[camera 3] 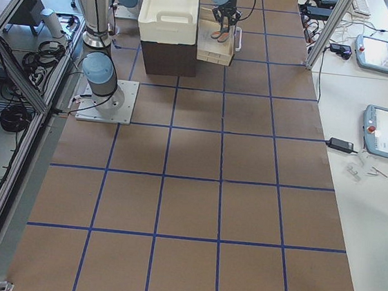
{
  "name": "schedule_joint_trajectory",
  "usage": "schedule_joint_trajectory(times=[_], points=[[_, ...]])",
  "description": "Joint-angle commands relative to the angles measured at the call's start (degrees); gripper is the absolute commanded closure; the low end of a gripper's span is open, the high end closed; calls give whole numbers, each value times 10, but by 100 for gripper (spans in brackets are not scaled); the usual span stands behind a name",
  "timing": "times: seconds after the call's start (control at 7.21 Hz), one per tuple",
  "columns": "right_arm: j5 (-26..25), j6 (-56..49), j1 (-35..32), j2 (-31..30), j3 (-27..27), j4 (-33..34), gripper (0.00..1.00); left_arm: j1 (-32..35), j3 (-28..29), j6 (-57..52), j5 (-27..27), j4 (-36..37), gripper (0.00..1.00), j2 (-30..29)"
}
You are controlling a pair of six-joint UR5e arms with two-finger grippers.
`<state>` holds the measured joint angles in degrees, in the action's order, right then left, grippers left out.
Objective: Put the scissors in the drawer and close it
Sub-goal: 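Carry the scissors with the right gripper over the open drawer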
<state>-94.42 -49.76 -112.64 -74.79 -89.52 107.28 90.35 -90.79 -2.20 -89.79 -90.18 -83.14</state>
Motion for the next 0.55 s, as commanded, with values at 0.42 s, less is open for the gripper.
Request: schedule_joint_trajectory(times=[0.42], points=[[6, -57, -25, 29, -15, 13, 100, 1, 0, 6, 0, -13, 0, 2]])
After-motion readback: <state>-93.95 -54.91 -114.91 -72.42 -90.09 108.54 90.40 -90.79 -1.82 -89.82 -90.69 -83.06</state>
